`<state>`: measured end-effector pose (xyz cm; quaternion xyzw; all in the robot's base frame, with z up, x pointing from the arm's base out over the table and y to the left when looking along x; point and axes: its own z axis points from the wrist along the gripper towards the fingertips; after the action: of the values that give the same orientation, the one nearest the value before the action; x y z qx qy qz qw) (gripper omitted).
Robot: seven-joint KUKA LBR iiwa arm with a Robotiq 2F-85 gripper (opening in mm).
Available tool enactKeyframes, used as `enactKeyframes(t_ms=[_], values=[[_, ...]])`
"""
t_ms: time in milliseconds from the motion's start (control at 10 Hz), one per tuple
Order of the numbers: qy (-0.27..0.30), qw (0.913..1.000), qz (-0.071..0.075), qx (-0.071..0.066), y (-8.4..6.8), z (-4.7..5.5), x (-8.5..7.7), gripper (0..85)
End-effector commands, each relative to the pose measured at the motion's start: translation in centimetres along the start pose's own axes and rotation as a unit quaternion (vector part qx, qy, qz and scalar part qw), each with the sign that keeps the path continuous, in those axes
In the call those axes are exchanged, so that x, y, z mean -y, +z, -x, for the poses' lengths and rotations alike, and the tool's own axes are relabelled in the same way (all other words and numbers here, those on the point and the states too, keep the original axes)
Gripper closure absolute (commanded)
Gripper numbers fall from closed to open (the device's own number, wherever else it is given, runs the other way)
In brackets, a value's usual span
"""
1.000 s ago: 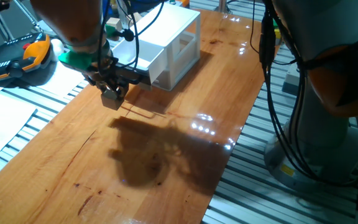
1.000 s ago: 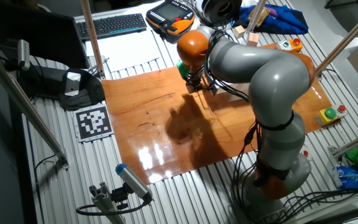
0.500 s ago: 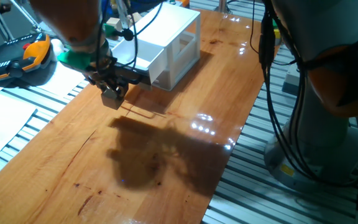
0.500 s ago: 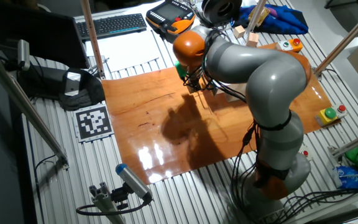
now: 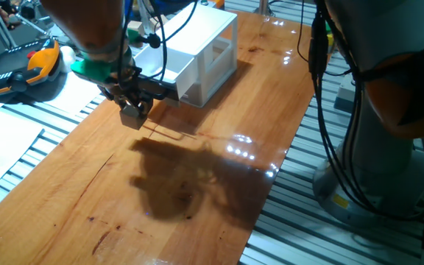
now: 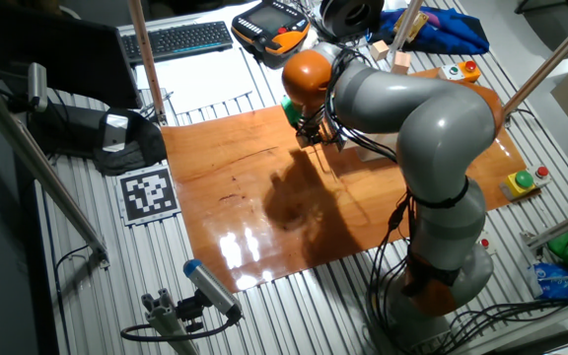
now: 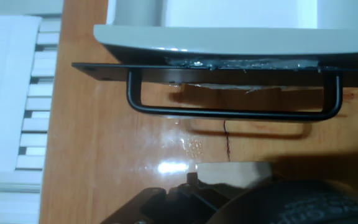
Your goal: Put things in the drawer
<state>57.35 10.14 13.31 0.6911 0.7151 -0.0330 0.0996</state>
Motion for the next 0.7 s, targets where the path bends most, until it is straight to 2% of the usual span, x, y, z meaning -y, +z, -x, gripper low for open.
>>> enactKeyframes(t_ms=[0, 200, 300, 400, 500, 600], values=[[0.0, 1.0, -0.002, -0.001, -0.1, 0.1, -0.1, 85.0], [0.005, 0.9999, -0.008, 0.004, -1.2, 0.4, -0.9, 85.0], [0.015, 0.9998, -0.01, 0.002, -1.9, 0.2, -1.1, 85.0], [0.023, 0.9996, -0.016, -0.001, -2.6, -0.2, -1.1, 85.0], [0.035, 0.999, -0.023, -0.013, -3.6, -0.4, -1.4, 85.0], [0.039, 0.9987, -0.029, -0.017, -4.9, -0.2, -1.6, 85.0]])
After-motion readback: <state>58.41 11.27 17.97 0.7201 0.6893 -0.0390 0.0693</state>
